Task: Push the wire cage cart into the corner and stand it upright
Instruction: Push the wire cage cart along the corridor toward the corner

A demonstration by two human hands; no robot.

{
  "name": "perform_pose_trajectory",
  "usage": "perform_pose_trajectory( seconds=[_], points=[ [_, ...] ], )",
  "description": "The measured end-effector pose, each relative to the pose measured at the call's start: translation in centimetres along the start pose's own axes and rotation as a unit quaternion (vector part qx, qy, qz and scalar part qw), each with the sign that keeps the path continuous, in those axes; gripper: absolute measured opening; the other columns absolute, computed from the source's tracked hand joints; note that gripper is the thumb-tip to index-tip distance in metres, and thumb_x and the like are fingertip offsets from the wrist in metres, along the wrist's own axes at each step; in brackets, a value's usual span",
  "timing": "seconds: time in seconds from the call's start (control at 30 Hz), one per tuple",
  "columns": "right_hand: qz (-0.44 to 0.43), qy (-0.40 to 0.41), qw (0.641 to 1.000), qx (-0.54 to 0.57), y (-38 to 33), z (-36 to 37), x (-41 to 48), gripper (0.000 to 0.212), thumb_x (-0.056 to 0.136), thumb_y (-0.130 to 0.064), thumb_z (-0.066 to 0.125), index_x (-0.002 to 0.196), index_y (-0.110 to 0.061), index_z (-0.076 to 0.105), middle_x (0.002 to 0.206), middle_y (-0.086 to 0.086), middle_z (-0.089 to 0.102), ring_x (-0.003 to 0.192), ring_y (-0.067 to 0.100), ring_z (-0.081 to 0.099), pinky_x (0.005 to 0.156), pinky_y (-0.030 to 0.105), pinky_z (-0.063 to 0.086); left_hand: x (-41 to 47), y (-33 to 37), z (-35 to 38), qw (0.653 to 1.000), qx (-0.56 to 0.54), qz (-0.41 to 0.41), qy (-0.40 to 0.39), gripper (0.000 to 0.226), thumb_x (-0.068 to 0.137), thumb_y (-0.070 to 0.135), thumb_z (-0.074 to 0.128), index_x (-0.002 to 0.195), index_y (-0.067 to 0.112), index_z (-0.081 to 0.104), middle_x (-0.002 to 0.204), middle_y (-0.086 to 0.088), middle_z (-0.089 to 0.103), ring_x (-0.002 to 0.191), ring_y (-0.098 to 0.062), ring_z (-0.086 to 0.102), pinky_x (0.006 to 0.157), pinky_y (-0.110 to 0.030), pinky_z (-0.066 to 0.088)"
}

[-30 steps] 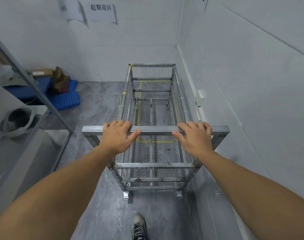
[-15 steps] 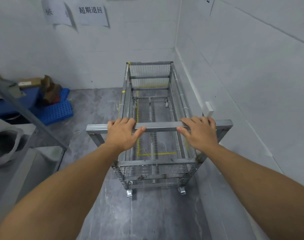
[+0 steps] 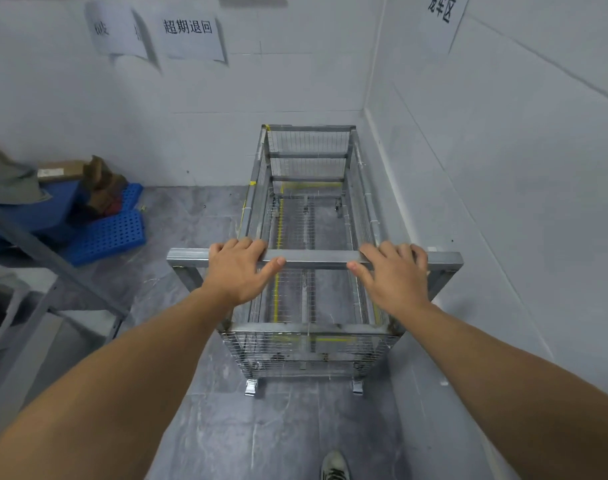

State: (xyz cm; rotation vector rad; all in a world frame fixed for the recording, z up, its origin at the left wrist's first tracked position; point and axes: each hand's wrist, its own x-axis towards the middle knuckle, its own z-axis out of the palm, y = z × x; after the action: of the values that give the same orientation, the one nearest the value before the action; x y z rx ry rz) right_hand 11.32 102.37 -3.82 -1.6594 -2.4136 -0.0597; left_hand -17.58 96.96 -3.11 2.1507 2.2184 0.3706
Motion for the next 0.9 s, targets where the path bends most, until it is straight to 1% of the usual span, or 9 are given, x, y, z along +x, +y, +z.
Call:
perform_pose_trajectory(
  seconds=[0.17, 0.3, 0.4, 0.5, 0.63, 0.77, 0.9],
  points=[
    [-0.003, 0.006, 1.0, -0.002, 1.0, 0.6, 4.0, 0.048, 0.093, -0.069, 0.023, 0.107, -0.035, 0.055, 0.1, -0.006, 0.06, 0.1, 0.024, 0.051, 0.098, 0.045, 0.027, 3.9, -0.3, 0.3, 1.0, -0.004, -0.003, -0.003, 0.059, 0.084, 0.075, 0.015, 0.089, 0.027, 0.048, 0.091, 0.006, 0.053, 0.089, -0.018, 0.046, 0.085, -0.04, 0.025],
    [-0.008, 0.0, 1.0, -0.02, 1.7, 0.8, 6.1, 0.045, 0.093, -0.07, 0.028, 0.103, -0.036, 0.055, 0.099, -0.007, 0.059, 0.097, 0.022, 0.05, 0.091, 0.042, 0.026, 5.7, -0.6, 0.7, 1.0, 0.013, 0.003, 0.007, 0.056, 0.087, 0.073, 0.016, 0.09, 0.027, 0.049, 0.09, 0.007, 0.051, 0.089, -0.019, 0.046, 0.082, -0.037, 0.021],
    [-0.009, 0.001, 1.0, -0.014, 1.8, 0.9, 6.8, 0.046, 0.093, -0.07, 0.028, 0.107, -0.036, 0.057, 0.099, -0.007, 0.06, 0.097, 0.022, 0.05, 0.091, 0.042, 0.026, 6.3, -0.8, 0.9, 0.999, 0.03, 0.007, 0.011, 0.058, 0.088, 0.072, 0.016, 0.092, 0.026, 0.051, 0.091, 0.006, 0.052, 0.089, -0.019, 0.047, 0.079, -0.036, 0.019],
    [-0.005, 0.004, 1.0, -0.007, 1.4, 0.7, 6.7, 0.048, 0.094, -0.069, 0.029, 0.11, -0.035, 0.059, 0.1, -0.007, 0.06, 0.098, 0.022, 0.05, 0.092, 0.041, 0.025, 6.4, -1.1, 0.8, 1.0, 0.028, 0.01, 0.006, 0.055, 0.088, 0.072, 0.016, 0.09, 0.027, 0.048, 0.09, 0.007, 0.05, 0.087, -0.017, 0.044, 0.079, -0.036, 0.019],
    [0.0, 0.008, 1.0, -0.002, 0.1, 0.5, 5.6, 0.047, 0.094, -0.069, 0.028, 0.105, -0.035, 0.058, 0.098, -0.007, 0.059, 0.097, 0.022, 0.05, 0.091, 0.042, 0.027, 5.3, -2.2, 0.5, 1.0, 0.023, 0.014, -0.004, 0.05, 0.087, 0.072, 0.014, 0.088, 0.03, 0.041, 0.09, 0.008, 0.049, 0.086, -0.016, 0.039, 0.08, -0.038, 0.021],
    [0.008, 0.007, 1.0, -0.004, -2.7, 0.4, 3.7, 0.046, 0.093, -0.07, 0.028, 0.105, -0.035, 0.056, 0.098, -0.006, 0.059, 0.096, 0.022, 0.05, 0.091, 0.042, 0.028, 3.2, -4.1, -0.2, 0.999, 0.029, 0.028, 0.002, 0.055, 0.087, 0.072, 0.013, 0.089, 0.028, 0.045, 0.088, 0.007, 0.05, 0.086, -0.018, 0.044, 0.079, -0.037, 0.019],
    [0.013, 0.01, 1.0, -0.01, -5.2, 0.3, 1.1, 0.047, 0.093, -0.071, 0.023, 0.102, -0.037, 0.054, 0.094, -0.009, 0.057, 0.091, 0.02, 0.049, 0.087, 0.042, 0.029, 0.5, -5.9, -0.8, 0.999, 0.028, 0.035, -0.002, 0.06, 0.087, 0.073, 0.012, 0.094, 0.027, 0.049, 0.091, 0.007, 0.052, 0.088, -0.018, 0.046, 0.08, -0.037, 0.02]
  ],
)
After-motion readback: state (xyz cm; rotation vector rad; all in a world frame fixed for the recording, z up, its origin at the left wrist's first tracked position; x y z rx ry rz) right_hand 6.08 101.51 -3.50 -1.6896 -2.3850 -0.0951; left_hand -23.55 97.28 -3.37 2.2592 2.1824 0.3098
